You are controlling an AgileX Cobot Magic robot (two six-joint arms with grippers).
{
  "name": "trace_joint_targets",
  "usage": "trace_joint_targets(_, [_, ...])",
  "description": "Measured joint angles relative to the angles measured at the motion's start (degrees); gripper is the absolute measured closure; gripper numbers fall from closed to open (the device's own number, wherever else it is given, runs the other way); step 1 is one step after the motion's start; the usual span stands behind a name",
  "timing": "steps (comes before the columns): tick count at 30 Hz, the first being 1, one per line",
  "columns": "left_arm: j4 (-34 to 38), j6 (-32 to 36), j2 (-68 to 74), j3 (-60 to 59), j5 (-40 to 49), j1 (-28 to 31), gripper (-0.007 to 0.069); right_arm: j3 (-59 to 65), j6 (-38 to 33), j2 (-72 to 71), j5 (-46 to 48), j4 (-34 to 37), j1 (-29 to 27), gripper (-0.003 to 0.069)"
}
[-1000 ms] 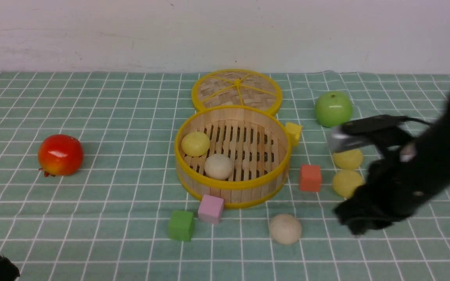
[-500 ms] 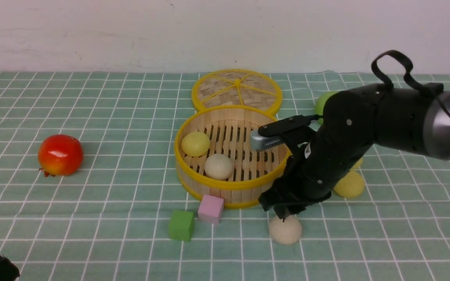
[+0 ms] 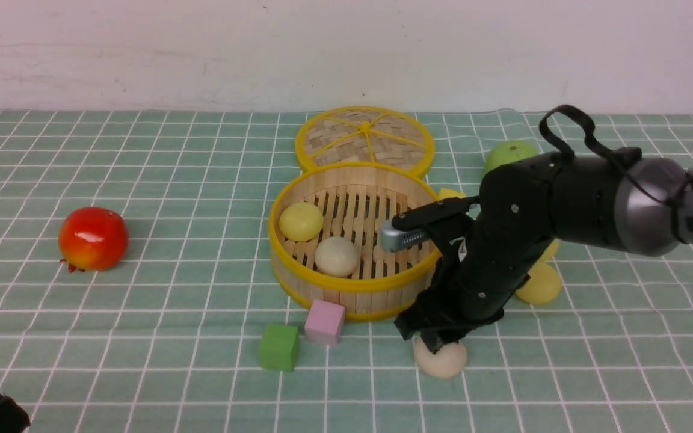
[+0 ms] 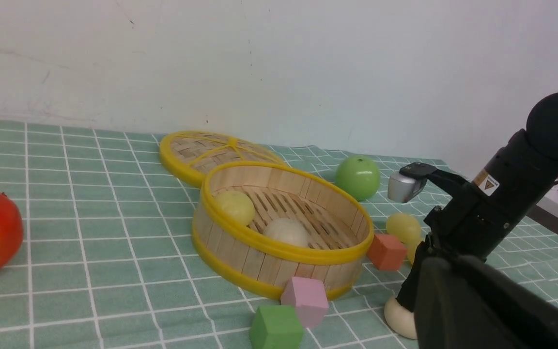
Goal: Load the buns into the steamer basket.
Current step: Use the right arm to grab a steamed stuffed bun, then use the right arm to put the steamed stuffed bun into the steamer
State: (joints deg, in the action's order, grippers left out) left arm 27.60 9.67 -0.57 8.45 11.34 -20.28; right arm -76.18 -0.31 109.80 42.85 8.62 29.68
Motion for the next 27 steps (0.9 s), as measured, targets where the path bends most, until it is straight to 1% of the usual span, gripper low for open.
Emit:
trace_joint_targets(2, [0.00, 0.00, 0.00, 0.00, 0.00, 0.00, 0.0615, -0.04, 0.00, 0.00, 0.00, 0.00, 0.00, 0.0459])
trace_joint_targets(4, [0.00, 0.00, 0.00, 0.00, 0.00, 0.00, 0.0612, -0.04, -0.29, 0.00, 0.14, 0.00, 0.05, 0.0526])
trace_joint_targets(5, [0.00, 0.00, 0.00, 0.00, 0.00, 0.00, 0.0611, -0.04, -0.37, 0.00, 0.14, 0.00, 0.10, 0.0533])
trace_joint_targets(6, [0.00, 0.00, 0.00, 0.00, 0.00, 0.00, 0.0609, -0.04, -1.29, -0.11, 0.43, 0.06, 0.09, 0.0589])
trace_joint_targets(7, [0.00, 0.00, 0.00, 0.00, 0.00, 0.00, 0.0608, -0.11, -1.99, -0.41, 0.67, 0.38, 0.09, 0.0625])
trace_joint_targets(8, [0.00, 0.00, 0.00, 0.00, 0.00, 0.00, 0.0607, -0.11, -2.42, -1.03, 1.02, 1.01, 0.09, 0.0647])
trace_joint_targets(13, [0.00, 0.00, 0.00, 0.00, 0.00, 0.00, 0.0607, -2.39, -4.26, -5.82, 4.36, 3.17, 0.09, 0.0652])
trace_joint_targets(16, [0.00, 0.00, 0.00, 0.00, 0.00, 0.00, 0.0607, -5.72, -6.03, -7.67, 3.54, 4.54, 0.09, 0.0652])
trace_joint_targets(19, [0.00, 0.00, 0.00, 0.00, 0.00, 0.00, 0.0607, -8.73, -6.78, -7.50, -0.48, 4.97, 0.09, 0.0652])
trace_joint_targets(23, [0.00, 0.00, 0.00, 0.00, 0.00, 0.00, 0.0607, -12.26, -7.11, -2.19, -8.62, 4.79, 0.09, 0.0647])
trace_joint_targets(27, [0.00, 0.00, 0.00, 0.00, 0.00, 0.00, 0.0607, -12.99, -5.07, 3.89, -12.07, 4.14, -0.45, 0.0619])
